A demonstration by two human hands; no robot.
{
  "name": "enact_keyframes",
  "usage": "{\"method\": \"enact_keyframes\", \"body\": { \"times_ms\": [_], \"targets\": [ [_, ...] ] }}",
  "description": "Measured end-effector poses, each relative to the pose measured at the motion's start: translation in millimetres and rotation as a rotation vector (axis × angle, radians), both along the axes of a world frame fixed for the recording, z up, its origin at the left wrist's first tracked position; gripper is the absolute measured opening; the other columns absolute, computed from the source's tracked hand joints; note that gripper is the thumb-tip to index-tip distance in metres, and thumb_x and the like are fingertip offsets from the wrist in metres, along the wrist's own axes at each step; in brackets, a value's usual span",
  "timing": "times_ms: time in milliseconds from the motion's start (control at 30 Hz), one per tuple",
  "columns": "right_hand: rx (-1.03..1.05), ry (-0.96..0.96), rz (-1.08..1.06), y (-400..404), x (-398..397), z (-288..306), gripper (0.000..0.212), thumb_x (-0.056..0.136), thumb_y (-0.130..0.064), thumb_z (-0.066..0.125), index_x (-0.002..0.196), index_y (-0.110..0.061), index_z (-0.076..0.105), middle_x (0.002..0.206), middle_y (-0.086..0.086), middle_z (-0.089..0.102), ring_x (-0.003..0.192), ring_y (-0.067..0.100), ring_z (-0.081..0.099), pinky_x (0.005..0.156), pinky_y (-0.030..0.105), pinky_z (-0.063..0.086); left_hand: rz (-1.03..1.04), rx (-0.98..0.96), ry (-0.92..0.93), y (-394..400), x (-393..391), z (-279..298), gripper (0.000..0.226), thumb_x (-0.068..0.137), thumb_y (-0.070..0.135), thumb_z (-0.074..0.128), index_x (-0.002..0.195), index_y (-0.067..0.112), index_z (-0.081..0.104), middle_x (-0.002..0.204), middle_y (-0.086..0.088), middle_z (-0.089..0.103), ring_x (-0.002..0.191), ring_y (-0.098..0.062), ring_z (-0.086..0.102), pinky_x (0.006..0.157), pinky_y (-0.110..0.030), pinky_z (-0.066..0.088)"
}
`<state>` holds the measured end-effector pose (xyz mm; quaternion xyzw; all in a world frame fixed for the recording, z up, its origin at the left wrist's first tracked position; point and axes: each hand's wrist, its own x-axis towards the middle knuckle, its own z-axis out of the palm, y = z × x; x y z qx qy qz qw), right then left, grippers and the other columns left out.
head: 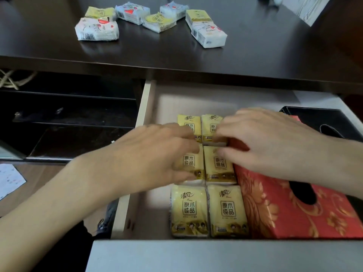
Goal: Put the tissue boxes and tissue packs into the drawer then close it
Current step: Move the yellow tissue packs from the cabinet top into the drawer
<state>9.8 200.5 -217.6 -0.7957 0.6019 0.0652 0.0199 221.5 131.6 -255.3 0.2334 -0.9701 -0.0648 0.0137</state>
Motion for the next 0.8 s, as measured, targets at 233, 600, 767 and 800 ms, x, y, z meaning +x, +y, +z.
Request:
{"method": "enact_keyframes", "body": {
  "times_ms": [233,600,767,800],
  "targets": [
    [0.097,0.061,-0.039,-33,-13,-15,0.027,0.102,-0.034,0.042,0.114,-0.022,0.063,0.118,-0.003,0.065,0.117,0.024,0.057,0.1,0.046,0.048,0.075,-0.101,-0.091,-27,-14,-1,0.065,0.084,0.067,0.043,0.131,0.024,0.056,0.137,0.002,0.053,0.122,-0.021,0.055,0.102,-0.041,0.043],
    [0.085,-0.013,-0.042,-33,-22,-22,0.032,0.1,-0.027,0.04,0.106,-0.027,0.071,0.104,-0.007,0.069,0.109,0.016,0.058,0.096,0.044,0.05,0.057,-0.144,-0.115,-26,-26,-3,0.051,0.091,0.064,0.039,0.124,0.03,0.06,0.125,0.01,0.058,0.105,-0.02,0.062,0.079,-0.037,0.05],
    [0.033,-0.128,-0.05,-37,-24,-21,0.027,0.1,-0.03,0.043,0.106,-0.032,0.07,0.105,-0.019,0.063,0.11,0.011,0.055,0.091,0.041,0.05,0.085,-0.116,-0.039,-34,-21,3,0.045,0.091,0.062,0.04,0.12,0.035,0.06,0.118,0.014,0.058,0.106,-0.014,0.061,0.075,-0.033,0.049],
    [0.0,-0.166,-0.061,-39,-24,-18,0.026,0.1,-0.03,0.045,0.108,-0.033,0.07,0.107,-0.02,0.063,0.11,0.01,0.055,0.091,0.041,0.05,0.109,-0.107,-0.008,-39,-20,7,0.043,0.091,0.062,0.04,0.121,0.036,0.059,0.119,0.015,0.059,0.109,-0.013,0.06,0.075,-0.032,0.047]
  ]
}}
